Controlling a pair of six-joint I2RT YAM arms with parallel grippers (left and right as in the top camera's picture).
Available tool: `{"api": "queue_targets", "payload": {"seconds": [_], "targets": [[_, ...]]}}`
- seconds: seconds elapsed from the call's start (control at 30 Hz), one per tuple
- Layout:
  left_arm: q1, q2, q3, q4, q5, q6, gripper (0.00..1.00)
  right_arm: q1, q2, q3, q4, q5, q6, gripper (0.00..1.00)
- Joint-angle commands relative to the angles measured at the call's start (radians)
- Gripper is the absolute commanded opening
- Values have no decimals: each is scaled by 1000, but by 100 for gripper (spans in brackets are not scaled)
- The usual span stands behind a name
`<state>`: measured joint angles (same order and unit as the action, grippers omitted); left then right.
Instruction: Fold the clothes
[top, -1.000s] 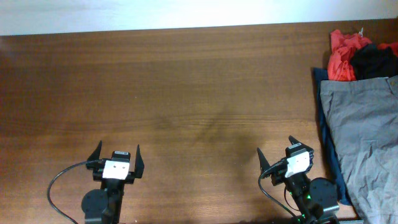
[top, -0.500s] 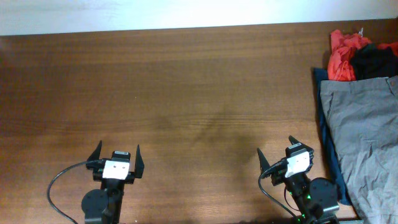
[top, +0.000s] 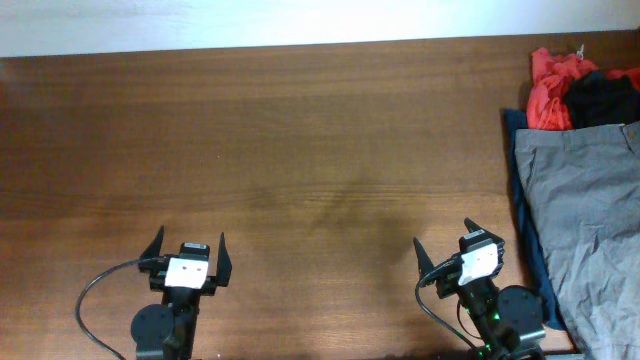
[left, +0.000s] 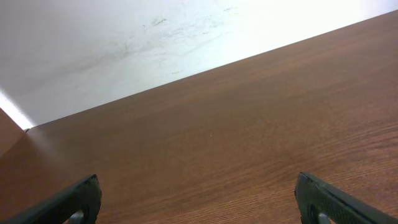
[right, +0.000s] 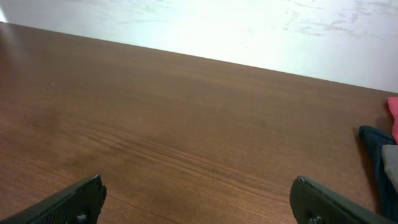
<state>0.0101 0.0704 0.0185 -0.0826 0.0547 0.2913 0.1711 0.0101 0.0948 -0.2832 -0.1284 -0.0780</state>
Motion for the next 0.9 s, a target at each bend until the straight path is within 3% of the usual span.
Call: {"api": "queue_targets", "payload": {"seconds": [0.0, 0.7, 0.87], "targets": [[6, 3, -5, -4, -7, -10, 99, 7, -7, -7, -3, -2, 12, 99], [6, 3, -5, -3, -7, -10, 99, 7, -7, -7, -3, -2, 12, 99], [6, 3, -5, 71, -22, -6, 99, 7, -7, -7, 11, -2, 12, 99]]}}
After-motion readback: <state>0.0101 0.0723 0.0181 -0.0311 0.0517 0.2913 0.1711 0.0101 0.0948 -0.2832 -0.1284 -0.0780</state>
